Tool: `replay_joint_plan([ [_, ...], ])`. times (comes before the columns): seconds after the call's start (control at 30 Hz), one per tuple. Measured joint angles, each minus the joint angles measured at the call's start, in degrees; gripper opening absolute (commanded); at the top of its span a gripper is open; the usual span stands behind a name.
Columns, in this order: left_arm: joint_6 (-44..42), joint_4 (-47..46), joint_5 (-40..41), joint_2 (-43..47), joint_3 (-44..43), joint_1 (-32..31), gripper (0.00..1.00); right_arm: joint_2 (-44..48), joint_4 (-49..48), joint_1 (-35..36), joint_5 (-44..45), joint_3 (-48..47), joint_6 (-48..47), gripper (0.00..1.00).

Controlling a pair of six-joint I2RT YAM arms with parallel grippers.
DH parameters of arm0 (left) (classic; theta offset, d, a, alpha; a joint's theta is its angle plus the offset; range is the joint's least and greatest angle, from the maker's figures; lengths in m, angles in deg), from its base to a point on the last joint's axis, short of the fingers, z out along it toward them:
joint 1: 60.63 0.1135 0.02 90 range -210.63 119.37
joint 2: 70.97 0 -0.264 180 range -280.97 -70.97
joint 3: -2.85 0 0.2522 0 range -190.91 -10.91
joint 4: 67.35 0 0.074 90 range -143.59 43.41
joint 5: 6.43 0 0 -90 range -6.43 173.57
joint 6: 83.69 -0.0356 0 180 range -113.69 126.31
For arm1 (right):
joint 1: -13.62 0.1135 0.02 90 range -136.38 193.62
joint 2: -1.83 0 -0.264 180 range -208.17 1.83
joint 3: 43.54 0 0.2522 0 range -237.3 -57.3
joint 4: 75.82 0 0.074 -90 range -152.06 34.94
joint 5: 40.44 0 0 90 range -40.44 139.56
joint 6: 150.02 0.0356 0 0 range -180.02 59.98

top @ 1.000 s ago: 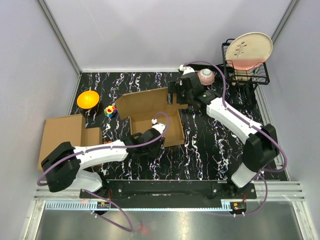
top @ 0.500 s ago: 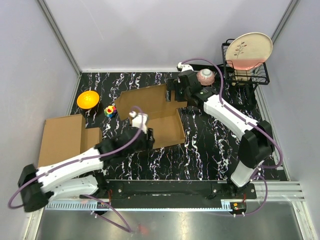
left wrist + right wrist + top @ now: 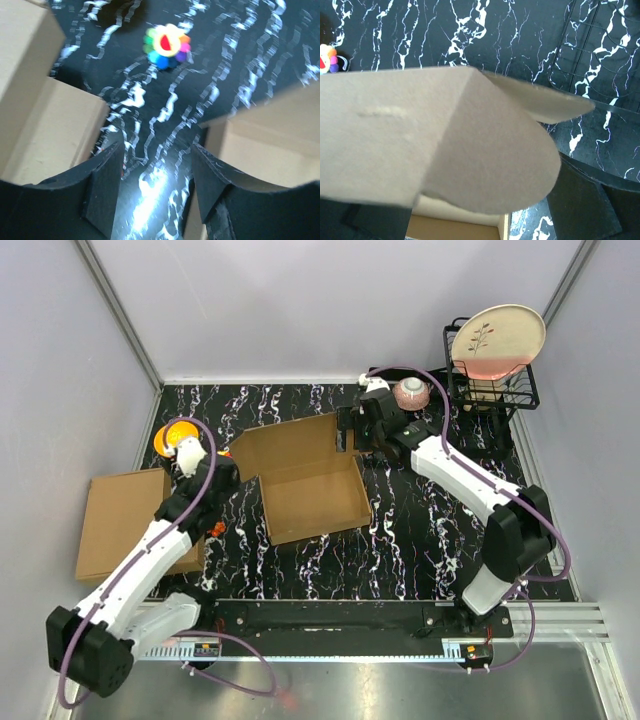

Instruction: Fold the paper box

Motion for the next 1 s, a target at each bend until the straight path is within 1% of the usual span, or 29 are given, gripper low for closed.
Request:
replay_joint_plan([
  [0.13,0.74,-1.44,-3.56,-5.90,-0.11,10.27,0.59,0.20,-0.17,0.00,-0.15,1.49,0.02,1.00],
  [0.17,0.98,-1.99,-4.72,-8.59,-0.37,12.85,0.59,0.35,-0.26,0.00,-0.15,1.75,0.02,1.00],
  [0.27,1.88,-3.32,-7.30,-17.42,-2.47,16.72,0.58,1.22,-0.46,0.00,-0.39,2.75,0.07,1.00],
  [0.33,2.45,-4.00,-8.70,-23.43,-4.94,17.73,0.58,1.77,-0.48,0.00,-0.66,3.13,0.07,1.00],
  [0.47,3.78,-5.62,-10.99,-35.28,-12.83,18.51,0.58,2.45,-1.05,0.00,-1.55,3.56,0.24,1.00],
  [0.53,4.24,-6.91,-11.50,-38.77,-15.67,18.56,0.58,2.47,-1.46,0.00,-1.70,3.72,0.26,1.00],
  [0.83,5.01,-11.69,-11.67,-47.74,-21.57,19.76,0.61,2.51,-1.88,0.00,-3.13,4.33,0.33,1.00],
  [1.0,5.70,-12.85,-12.11,-51.71,-22.62,21.57,0.61,3.39,-1.95,0.00,-3.72,4.98,0.72,1.00],
])
